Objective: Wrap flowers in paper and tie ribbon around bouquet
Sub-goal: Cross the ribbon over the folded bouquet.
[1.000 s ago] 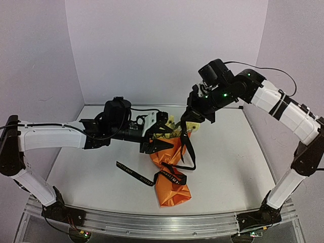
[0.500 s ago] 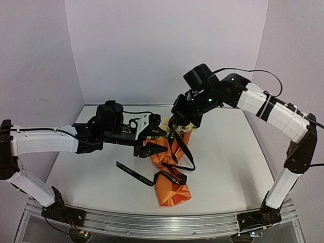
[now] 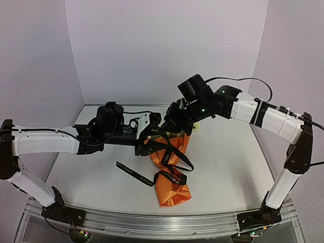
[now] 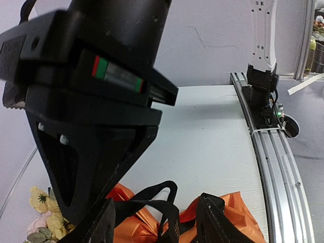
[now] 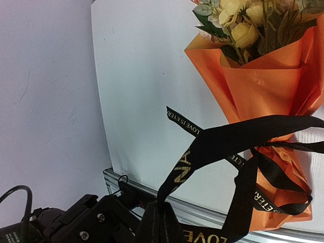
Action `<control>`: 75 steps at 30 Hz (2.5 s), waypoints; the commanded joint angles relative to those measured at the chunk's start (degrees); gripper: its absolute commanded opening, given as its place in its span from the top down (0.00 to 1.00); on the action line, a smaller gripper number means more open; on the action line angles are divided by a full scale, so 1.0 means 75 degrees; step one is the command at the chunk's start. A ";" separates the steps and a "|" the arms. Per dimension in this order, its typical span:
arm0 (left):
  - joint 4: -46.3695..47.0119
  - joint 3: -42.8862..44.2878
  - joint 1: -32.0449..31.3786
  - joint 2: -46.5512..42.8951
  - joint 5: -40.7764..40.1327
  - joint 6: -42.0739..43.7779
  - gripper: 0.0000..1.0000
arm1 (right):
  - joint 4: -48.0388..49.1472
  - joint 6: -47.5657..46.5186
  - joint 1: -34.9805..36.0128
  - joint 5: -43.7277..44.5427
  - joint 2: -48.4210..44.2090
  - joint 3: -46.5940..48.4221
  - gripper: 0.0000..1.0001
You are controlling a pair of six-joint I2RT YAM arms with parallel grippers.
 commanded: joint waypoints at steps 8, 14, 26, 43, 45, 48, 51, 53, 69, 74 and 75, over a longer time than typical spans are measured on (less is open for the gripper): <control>0.0949 -0.0224 0.0016 0.0202 -0.0273 -0.0551 0.47 | 0.1096 -0.0014 0.0114 -0.0092 -0.0541 -0.0293 1.00; 0.1502 -0.0333 0.0017 0.0360 -0.0579 -0.0734 0.46 | 0.1359 0.0019 0.0218 -0.0108 -0.0595 -0.0401 1.00; 0.2533 -0.0514 0.0015 0.0565 -0.1314 -0.1263 0.85 | 0.1418 -0.0177 0.0268 0.0050 -0.0813 -0.0876 1.00; -0.0469 -0.0756 0.0073 -0.1146 -0.1978 -0.2075 1.00 | 0.1746 -0.5022 0.0214 -0.0365 -0.2970 -0.4526 0.39; -0.0893 -0.0732 0.0074 -0.1322 -0.1969 -0.2234 1.00 | 0.1646 -0.5133 0.0213 -0.0404 -0.3031 -0.4950 0.41; -0.1330 -0.0767 0.0074 -0.1611 -0.1944 -0.2442 1.00 | 0.1650 -0.4954 0.0214 -0.0453 -0.2940 -0.5383 0.44; -0.1600 -0.0882 0.0074 -0.1909 -0.1846 -0.2748 1.00 | 0.1794 -0.4674 0.0214 -0.0488 -0.2676 -0.5591 0.47; -0.1732 -0.0959 0.0067 -0.2053 -0.1713 -0.2816 1.00 | 0.1949 -0.4516 0.0211 -0.0511 -0.2475 -0.5684 0.49; -0.2618 -0.0752 0.0069 -0.2131 -0.1157 -0.2944 1.00 | 0.3403 -0.3342 0.0212 -0.0487 -0.1646 -0.6565 0.57; -0.2801 -0.0654 0.0067 -0.2070 -0.0982 -0.2899 1.00 | 0.3484 -0.3176 0.0214 -0.0533 -0.1659 -0.6586 0.71; -0.2831 -0.0642 0.0067 -0.2076 -0.0916 -0.2896 1.00 | 0.3466 -0.3186 0.0215 -0.0504 -0.1737 -0.6572 0.74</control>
